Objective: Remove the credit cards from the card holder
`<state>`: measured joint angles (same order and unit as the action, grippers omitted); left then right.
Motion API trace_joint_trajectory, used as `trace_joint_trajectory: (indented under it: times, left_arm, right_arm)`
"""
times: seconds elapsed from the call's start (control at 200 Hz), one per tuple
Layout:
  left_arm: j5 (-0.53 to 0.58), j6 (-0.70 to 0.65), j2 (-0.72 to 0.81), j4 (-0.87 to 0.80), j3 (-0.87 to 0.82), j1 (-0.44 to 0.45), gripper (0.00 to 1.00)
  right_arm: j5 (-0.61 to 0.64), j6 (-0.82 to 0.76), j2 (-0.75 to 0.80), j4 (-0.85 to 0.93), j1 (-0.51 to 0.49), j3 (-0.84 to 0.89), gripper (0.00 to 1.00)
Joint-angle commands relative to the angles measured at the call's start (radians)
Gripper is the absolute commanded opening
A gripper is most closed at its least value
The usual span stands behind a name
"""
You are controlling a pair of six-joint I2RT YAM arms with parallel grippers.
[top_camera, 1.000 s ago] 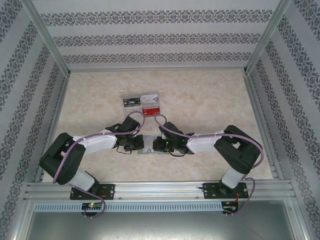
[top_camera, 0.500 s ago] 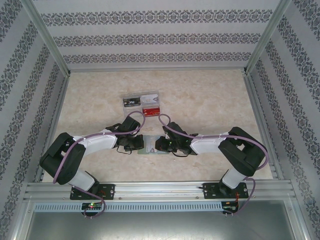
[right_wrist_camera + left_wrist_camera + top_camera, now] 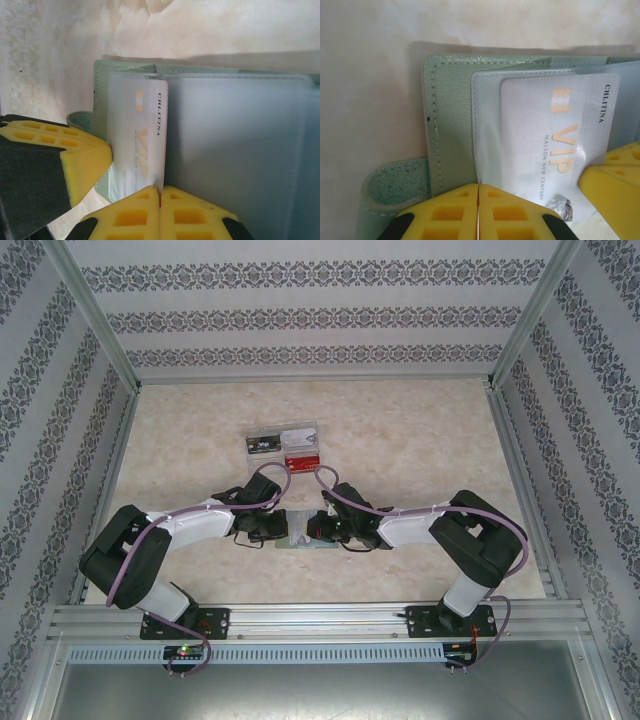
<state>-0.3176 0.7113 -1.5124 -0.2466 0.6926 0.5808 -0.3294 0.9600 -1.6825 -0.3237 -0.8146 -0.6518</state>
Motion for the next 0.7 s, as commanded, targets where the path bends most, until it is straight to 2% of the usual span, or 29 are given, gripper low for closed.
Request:
trace_joint_trajectory:
  times: [0.0, 0.56, 0.694]
  left_arm:
    - [0.041, -0.014, -0.031, -0.057, 0.003, 0.007, 0.09]
    - [0.045, -0.018, -0.03, -0.063, 0.003, 0.007, 0.09]
    - [0.045, -0.02, -0.024, -0.068, 0.005, 0.007, 0.1]
  right_arm:
    - [0.014, 0.0, 0.008, 0.015, 0.021, 0.025, 0.07]
    - [0.014, -0.027, 0.121, 0.043, 0.087, 0.132, 0.06]
    - [0.01, -0.042, 0.18, 0.053, 0.109, 0.16, 0.03]
